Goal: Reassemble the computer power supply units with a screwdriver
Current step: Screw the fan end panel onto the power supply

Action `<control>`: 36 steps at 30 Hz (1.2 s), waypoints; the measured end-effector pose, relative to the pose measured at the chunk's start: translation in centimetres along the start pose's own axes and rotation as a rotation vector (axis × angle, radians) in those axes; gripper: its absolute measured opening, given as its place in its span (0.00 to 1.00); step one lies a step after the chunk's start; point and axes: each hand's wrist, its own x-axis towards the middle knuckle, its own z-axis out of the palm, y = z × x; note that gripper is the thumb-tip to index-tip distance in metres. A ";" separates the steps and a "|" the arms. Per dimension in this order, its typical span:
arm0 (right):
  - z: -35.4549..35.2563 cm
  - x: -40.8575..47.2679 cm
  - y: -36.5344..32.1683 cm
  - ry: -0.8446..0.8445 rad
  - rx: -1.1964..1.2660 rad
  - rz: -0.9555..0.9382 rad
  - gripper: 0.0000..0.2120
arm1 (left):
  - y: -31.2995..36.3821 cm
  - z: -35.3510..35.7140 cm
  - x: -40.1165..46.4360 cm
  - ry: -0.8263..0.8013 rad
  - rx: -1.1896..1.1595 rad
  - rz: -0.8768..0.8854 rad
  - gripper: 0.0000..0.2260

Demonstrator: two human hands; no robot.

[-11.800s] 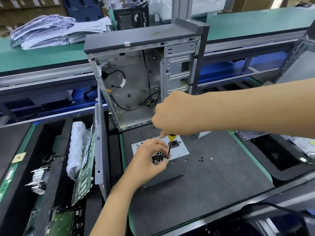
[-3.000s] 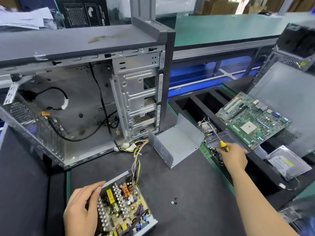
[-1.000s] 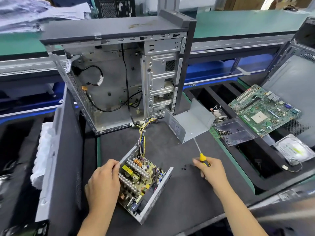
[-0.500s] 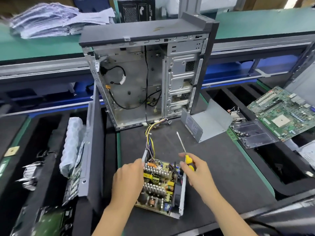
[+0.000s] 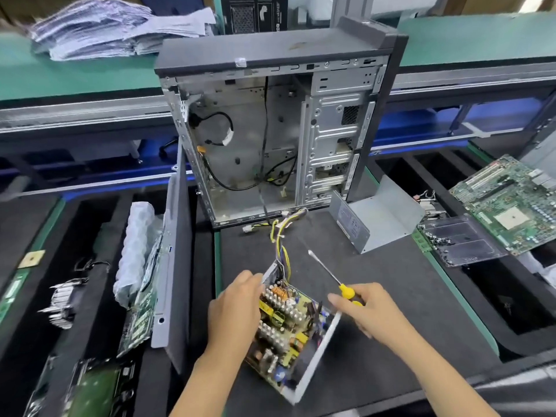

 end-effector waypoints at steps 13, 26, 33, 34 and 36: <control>1.9 9.2 -2.0 -0.355 0.550 0.336 0.17 | 0.4 3.0 4.9 0.102 -0.158 0.203 0.12; 0.9 13.2 -2.0 -0.588 0.401 0.370 0.12 | 0.0 2.5 5.4 -0.030 -0.120 0.302 0.12; -0.2 14.8 -2.7 -0.814 0.275 0.300 0.10 | 0.9 1.7 5.4 -0.140 -0.184 0.312 0.12; -0.6 15.0 -2.3 -0.839 0.294 0.289 0.13 | 0.9 1.6 5.4 -0.152 -0.202 0.297 0.12; -0.9 15.1 -1.6 -0.833 0.305 0.277 0.14 | 1.0 1.5 5.3 -0.146 -0.233 0.290 0.11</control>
